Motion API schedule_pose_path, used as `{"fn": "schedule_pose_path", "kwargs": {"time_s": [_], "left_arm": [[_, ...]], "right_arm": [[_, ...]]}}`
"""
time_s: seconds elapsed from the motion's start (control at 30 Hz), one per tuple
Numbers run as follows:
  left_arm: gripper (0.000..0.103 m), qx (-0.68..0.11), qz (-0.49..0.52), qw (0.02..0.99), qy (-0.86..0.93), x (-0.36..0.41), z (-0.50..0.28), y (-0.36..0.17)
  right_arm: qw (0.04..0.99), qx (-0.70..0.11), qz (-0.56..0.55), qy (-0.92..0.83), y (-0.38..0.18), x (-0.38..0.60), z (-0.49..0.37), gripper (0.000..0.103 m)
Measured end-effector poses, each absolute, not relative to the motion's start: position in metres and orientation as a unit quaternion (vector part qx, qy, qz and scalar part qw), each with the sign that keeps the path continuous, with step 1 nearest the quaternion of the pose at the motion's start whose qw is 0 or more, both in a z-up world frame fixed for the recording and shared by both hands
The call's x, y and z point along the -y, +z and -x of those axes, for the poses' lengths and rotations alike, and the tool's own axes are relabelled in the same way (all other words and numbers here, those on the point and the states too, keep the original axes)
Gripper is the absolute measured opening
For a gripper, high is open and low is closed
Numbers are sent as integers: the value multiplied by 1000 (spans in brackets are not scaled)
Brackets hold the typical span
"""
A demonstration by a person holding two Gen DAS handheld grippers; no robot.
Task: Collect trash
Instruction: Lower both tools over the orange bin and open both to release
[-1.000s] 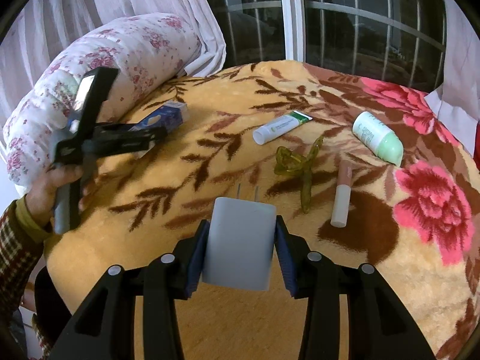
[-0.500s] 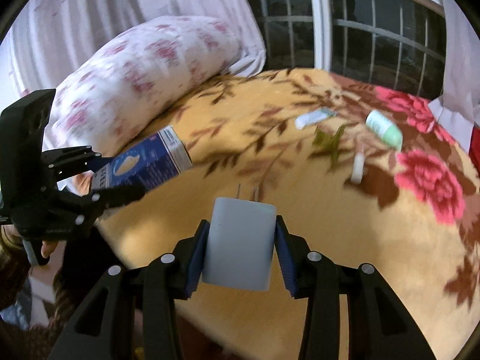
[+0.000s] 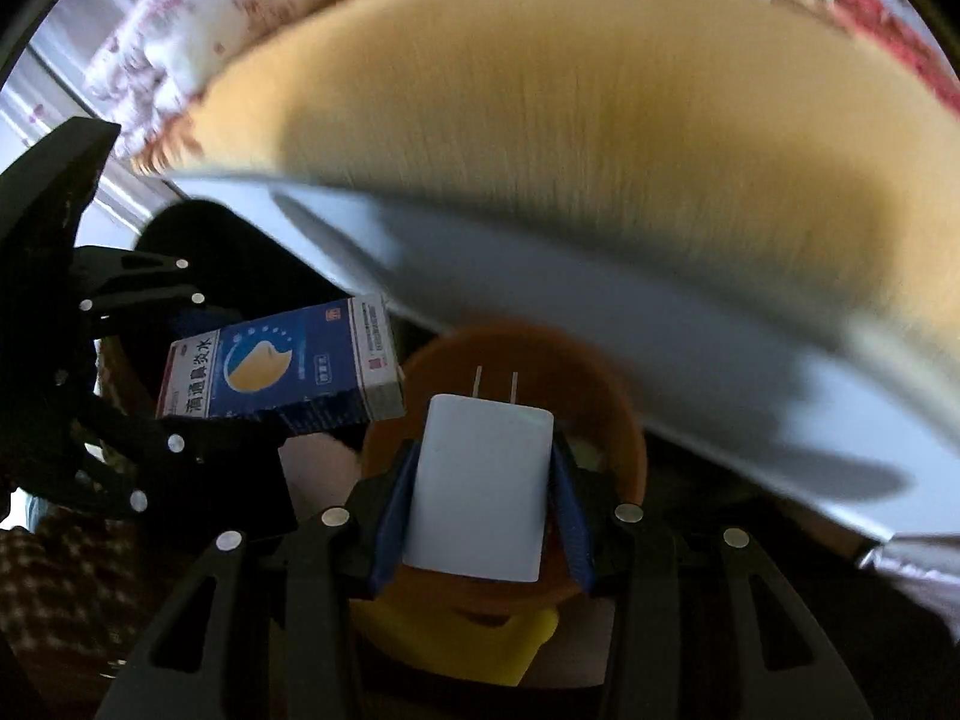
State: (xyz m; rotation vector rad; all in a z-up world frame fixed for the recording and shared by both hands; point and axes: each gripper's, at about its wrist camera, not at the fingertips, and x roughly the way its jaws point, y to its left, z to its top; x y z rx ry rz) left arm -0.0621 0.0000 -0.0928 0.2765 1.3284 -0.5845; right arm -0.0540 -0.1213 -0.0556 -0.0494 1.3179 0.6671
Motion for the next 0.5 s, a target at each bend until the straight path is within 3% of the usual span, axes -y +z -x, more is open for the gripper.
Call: {"fn": "schedule_pose_path", "kwargs": {"time_s": [0.03,0.13,0.2,0.5], "left_arm": [[51,-609,-136,736,-261,3,62,-99],[54,-628,-167,722,-238,11,63,-113],[62,-632,-190,717,-224,13,64,-118],[70,-616,-141,732,-255,7,63,-99]], "right_arm": [[735,-606,23,304,-61,120,55,46],[728,-616,11,299,-68,123,56,67],[737,-609,12,293,-63,126,55,69],[791,-544,-30,278,-11,159,39,72]]}}
